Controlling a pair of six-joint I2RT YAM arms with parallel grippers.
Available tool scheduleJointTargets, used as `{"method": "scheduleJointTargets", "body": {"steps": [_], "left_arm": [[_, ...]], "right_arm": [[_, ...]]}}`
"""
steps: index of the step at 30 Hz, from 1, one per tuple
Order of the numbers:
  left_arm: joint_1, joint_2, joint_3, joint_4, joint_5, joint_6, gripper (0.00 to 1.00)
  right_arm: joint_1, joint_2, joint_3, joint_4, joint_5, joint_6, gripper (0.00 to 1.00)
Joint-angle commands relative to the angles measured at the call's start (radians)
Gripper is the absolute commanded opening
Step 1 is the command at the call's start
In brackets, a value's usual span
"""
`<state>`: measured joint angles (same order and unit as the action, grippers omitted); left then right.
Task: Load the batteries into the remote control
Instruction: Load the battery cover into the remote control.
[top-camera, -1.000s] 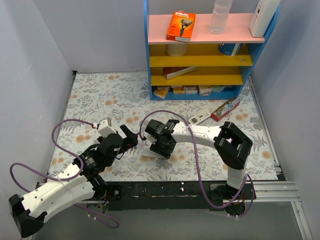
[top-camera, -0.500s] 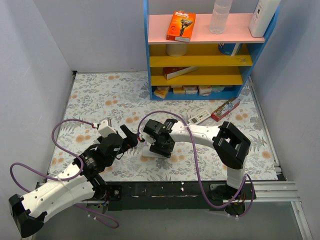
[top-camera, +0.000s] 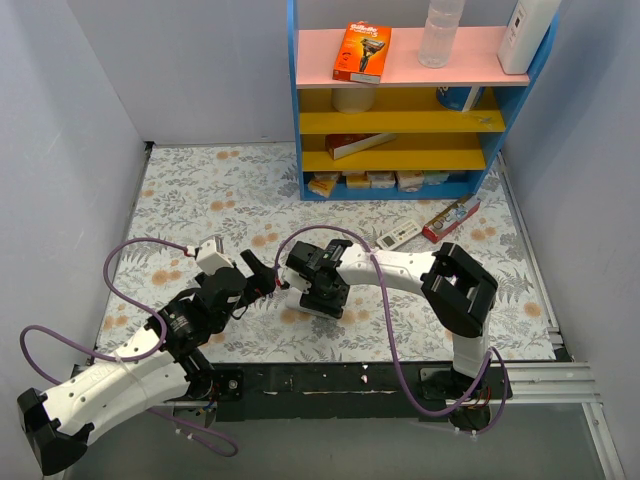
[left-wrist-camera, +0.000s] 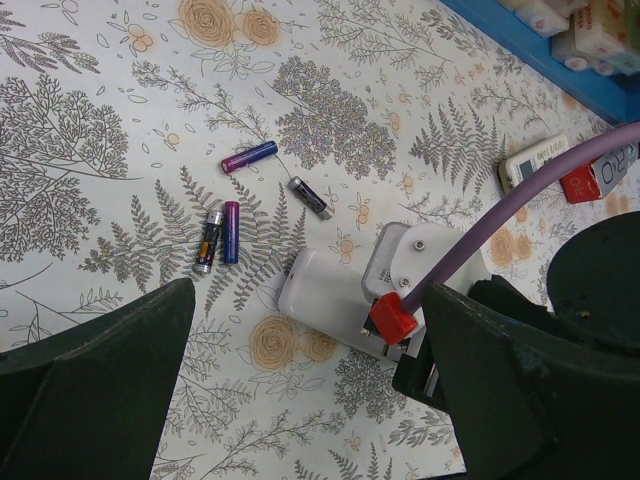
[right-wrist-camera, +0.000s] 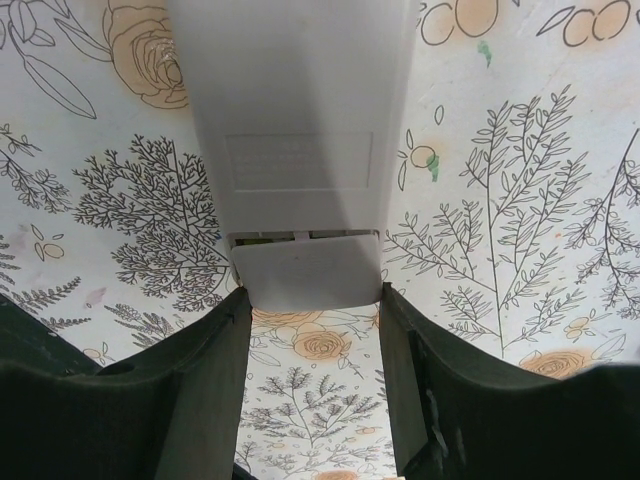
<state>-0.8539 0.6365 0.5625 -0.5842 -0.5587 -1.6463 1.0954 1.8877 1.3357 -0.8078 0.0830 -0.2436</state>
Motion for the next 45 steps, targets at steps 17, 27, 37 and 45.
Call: {"method": "scheduleJointTargets", "body": {"steps": [17, 27, 37, 45], "left_arm": [[-0.004, -0.017, -0.003, -0.017, 0.002, -0.013, 0.98], [-0.004, -0.014, -0.004, -0.012, 0.017, -0.014, 0.98], [-0.004, -0.020, -0.007, -0.009, 0.022, -0.017, 0.98], [-0.002, -0.018, 0.005, -0.006, 0.025, -0.012, 0.98]], "right_arm": [[0.015, 0.013, 0.033, 0.027, -0.011, 0.084, 0.51], [0.011, 0.016, 0.052, 0.016, 0.017, 0.139, 0.57], [0.009, -0.010, 0.065, 0.010, -0.049, 0.145, 0.65], [-0.009, -0.091, 0.030, 0.028, -0.066, 0.211, 0.67]]}}
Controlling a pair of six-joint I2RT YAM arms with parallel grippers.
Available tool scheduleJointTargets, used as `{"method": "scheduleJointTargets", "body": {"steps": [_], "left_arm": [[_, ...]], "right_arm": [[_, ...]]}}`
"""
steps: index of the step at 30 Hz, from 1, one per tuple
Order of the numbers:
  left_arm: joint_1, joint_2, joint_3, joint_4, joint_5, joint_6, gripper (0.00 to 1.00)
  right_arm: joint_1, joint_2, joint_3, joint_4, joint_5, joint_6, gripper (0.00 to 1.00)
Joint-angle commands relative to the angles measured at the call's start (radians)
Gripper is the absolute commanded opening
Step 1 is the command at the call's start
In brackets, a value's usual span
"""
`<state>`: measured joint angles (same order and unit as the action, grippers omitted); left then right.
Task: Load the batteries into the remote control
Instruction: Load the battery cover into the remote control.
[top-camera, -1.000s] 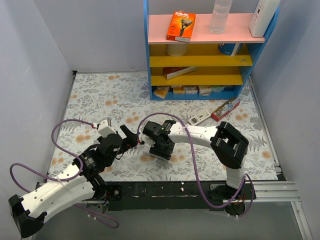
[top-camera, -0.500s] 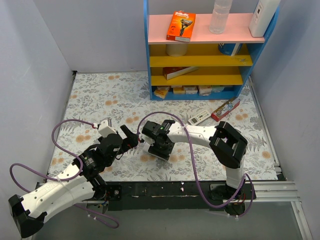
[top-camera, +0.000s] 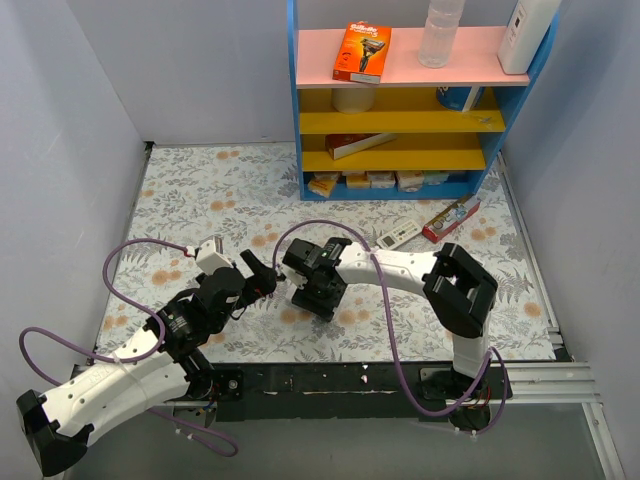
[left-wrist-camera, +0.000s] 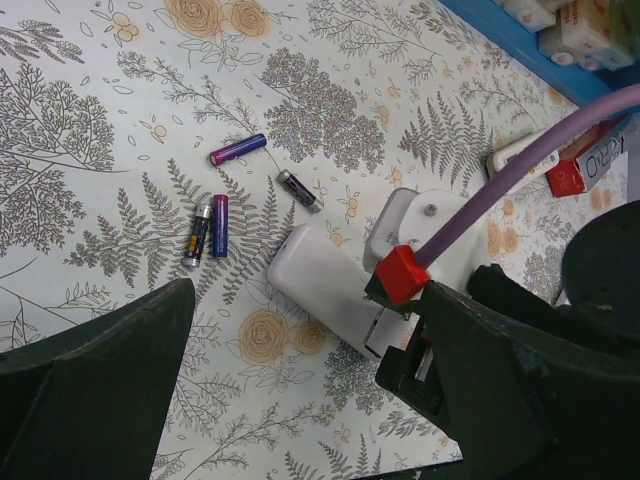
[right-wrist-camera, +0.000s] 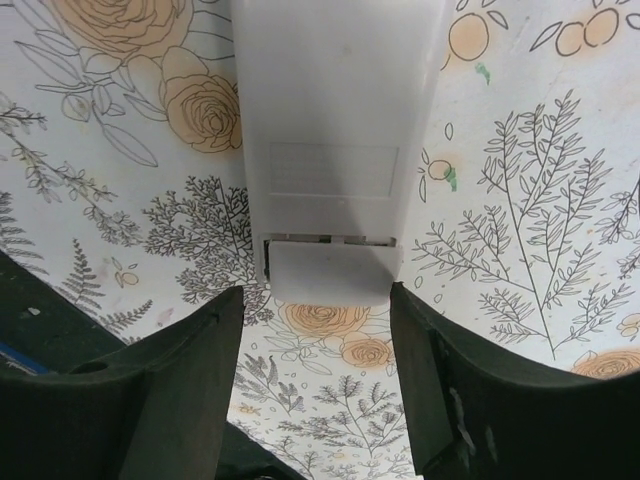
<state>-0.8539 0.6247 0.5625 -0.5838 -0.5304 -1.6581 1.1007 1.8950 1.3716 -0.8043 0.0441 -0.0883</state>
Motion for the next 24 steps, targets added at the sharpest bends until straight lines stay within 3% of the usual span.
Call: {"method": "scheduleJointTargets", "body": {"steps": [1, 7, 11, 14, 18, 24], "left_arm": [[-0.004, -0.006, 0.007, -0.005, -0.003, -0.002, 0.98], [-0.004, 0.007, 0.008, 0.032, 0.032, 0.034, 0.96], [-0.004, 0.068, 0.022, 0.071, 0.092, 0.083, 0.95], [-0.004, 0.162, 0.042, 0.104, 0.168, 0.148, 0.93], [0.006, 0.355, 0.126, 0.101, 0.254, 0.222, 0.93], [0.041, 0.542, 0.226, 0.070, 0.388, 0.302, 0.92]], "right_arm": [[-0.022, -0.115, -0.014, 0.037, -0.033, 0.073, 0.68], [-0.081, -0.255, -0.100, 0.080, -0.070, 0.214, 0.69], [-0.133, -0.382, -0.221, 0.202, -0.067, 0.381, 0.68], [-0.183, -0.483, -0.365, 0.310, -0.098, 0.557, 0.68], [-0.228, -0.615, -0.567, 0.573, -0.145, 0.757, 0.69], [-0.243, -0.783, -0.801, 0.688, -0.095, 1.004, 0.69]]}}
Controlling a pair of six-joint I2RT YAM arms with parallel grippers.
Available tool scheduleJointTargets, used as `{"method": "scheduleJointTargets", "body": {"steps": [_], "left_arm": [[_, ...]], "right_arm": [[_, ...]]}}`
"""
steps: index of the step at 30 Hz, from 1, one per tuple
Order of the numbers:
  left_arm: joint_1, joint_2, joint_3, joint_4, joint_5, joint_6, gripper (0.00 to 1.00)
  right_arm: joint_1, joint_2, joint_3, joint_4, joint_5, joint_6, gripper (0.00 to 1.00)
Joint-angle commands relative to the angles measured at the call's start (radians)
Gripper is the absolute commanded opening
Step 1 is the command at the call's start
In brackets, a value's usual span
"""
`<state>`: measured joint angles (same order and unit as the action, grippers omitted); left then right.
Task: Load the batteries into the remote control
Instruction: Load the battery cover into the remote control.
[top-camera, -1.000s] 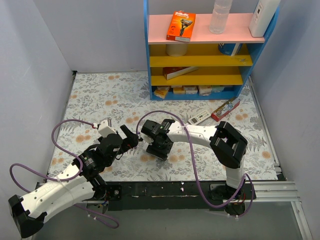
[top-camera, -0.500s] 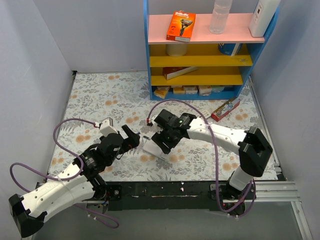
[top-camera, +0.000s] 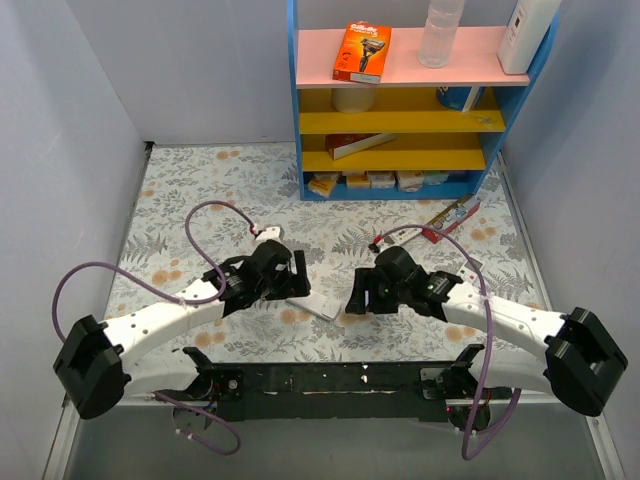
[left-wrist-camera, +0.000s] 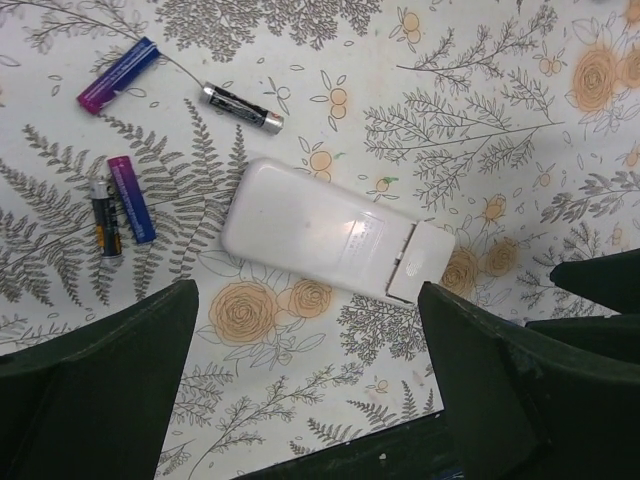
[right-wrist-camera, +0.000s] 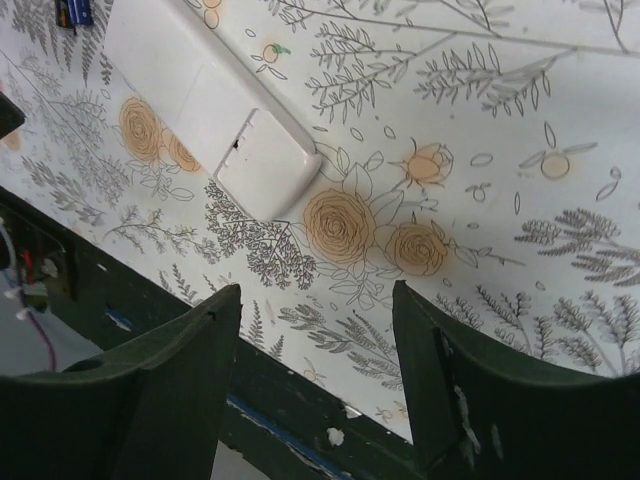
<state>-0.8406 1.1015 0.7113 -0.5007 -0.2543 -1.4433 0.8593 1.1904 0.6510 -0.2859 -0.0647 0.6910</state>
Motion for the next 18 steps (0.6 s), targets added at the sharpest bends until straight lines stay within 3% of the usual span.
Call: {"method": "scheduleJointTargets", "body": {"steps": [1, 10, 14, 18], "left_arm": [[0.034, 0.107, 0.092, -0.021, 0.116, 0.090, 0.91], [0.136, 0.268, 0.165, -0.033, 0.225, 0.176, 0.85], [0.159, 0.322, 0.198, -0.038, 0.242, 0.202, 0.78], [0.166, 0.365, 0.208, -0.039, 0.253, 0.212, 0.76]], "right_arm": [[0.000, -0.101, -0.094, 0.169, 0.025, 0.243, 0.69], [0.000, -0.112, -0.154, 0.172, 0.060, 0.331, 0.65], [0.006, -0.089, -0.168, 0.212, 0.062, 0.346, 0.54], [0.006, -0.058, -0.171, 0.240, 0.060, 0.354, 0.51]]}}
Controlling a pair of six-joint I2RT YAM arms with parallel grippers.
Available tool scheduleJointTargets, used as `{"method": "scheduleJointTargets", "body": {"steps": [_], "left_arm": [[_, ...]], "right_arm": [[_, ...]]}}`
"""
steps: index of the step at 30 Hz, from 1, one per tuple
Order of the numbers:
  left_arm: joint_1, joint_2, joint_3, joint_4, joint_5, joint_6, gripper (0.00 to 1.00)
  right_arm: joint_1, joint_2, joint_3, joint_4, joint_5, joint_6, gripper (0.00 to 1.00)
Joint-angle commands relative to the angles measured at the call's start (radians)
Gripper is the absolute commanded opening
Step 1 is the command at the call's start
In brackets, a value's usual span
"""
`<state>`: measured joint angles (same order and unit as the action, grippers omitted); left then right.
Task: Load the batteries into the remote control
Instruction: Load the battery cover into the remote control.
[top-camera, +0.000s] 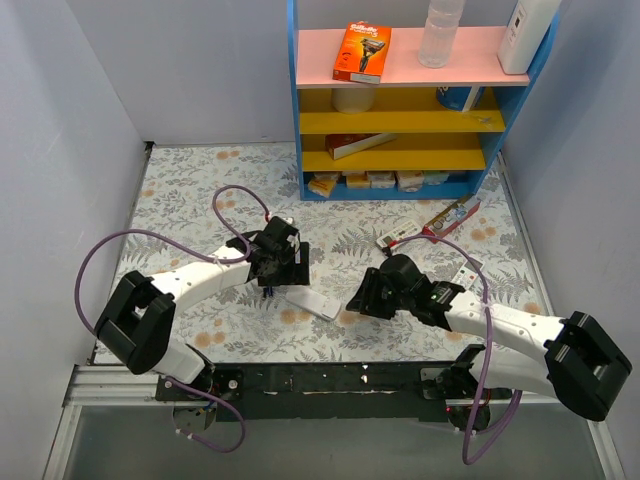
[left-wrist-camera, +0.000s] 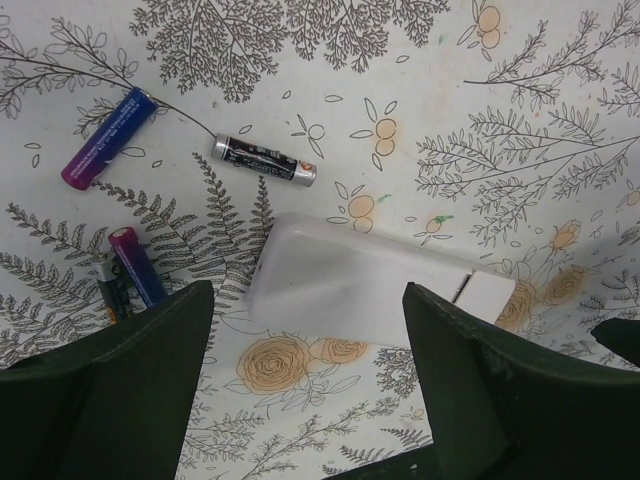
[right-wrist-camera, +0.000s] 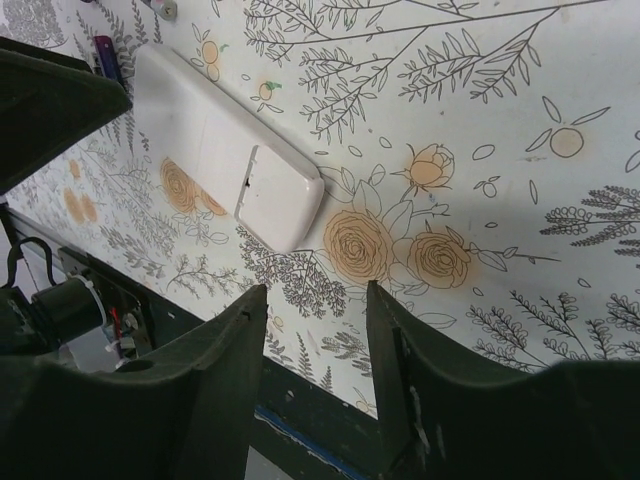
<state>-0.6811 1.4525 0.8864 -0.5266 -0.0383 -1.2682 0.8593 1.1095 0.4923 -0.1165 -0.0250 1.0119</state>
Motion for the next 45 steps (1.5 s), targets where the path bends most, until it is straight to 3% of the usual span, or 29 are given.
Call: {"method": "scheduleJointTargets", "body": {"steps": [1, 10, 24, 45], "left_arm": [[0.006, 0.029, 0.032, -0.013, 0.037, 0.038, 0.74], [0.008, 0.071, 0.020, 0.005, 0.084, 0.050, 0.65], [0.006, 0.016, -0.093, 0.054, 0.169, -0.013, 0.57], [0.006, -0.063, -0.145, 0.073, 0.222, -0.059, 0.54]], "right_arm": [[0.006, 0.038, -0.012, 0.072, 0.022, 0.039, 0.51], [0.010, 0.102, -0.029, 0.147, 0.007, 0.051, 0.48], [0.029, 0.226, -0.009, 0.236, -0.013, 0.040, 0.45], [0.027, 0.291, 0.146, 0.118, 0.086, -0.124, 0.45]]}}
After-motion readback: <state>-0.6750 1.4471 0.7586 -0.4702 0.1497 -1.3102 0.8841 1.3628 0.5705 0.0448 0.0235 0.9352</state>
